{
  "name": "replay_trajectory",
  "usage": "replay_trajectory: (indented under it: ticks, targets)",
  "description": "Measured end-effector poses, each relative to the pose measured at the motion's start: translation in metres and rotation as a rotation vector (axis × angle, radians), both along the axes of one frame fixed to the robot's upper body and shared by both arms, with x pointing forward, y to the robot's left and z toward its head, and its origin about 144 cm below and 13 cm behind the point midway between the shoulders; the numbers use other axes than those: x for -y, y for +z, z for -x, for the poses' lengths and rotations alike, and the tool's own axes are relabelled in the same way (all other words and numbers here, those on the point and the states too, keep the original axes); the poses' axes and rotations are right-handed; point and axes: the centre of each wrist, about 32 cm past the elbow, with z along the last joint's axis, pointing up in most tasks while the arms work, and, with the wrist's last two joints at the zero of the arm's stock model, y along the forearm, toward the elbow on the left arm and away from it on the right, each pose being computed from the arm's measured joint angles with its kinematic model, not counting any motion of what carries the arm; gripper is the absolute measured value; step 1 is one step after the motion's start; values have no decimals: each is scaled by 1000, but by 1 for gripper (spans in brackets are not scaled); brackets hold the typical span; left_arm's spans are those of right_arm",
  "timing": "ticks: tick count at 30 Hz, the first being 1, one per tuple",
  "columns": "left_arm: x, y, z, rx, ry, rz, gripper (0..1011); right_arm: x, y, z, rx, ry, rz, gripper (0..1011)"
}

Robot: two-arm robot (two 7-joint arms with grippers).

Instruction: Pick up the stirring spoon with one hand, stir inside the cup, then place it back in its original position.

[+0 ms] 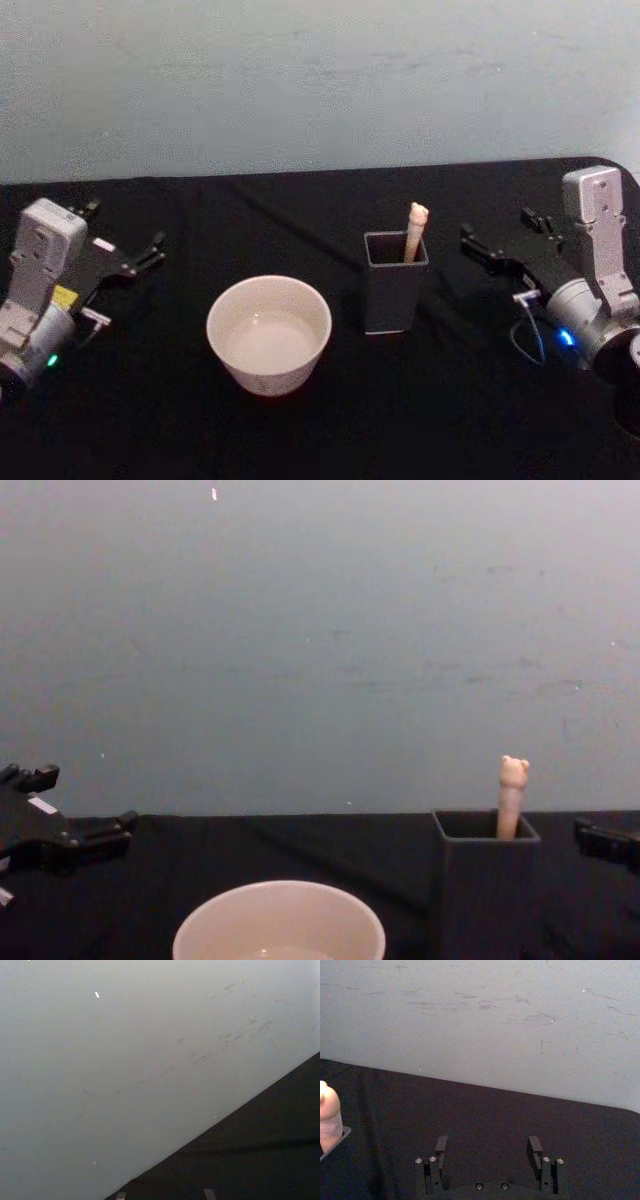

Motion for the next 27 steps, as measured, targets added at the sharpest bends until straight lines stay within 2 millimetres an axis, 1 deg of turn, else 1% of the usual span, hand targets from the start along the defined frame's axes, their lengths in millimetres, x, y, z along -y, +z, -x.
replay_trajectory:
  ticks: [27]
  targets:
    - [0,0,0,0,0,0,1001,0,0,1,2,2,2,1003]
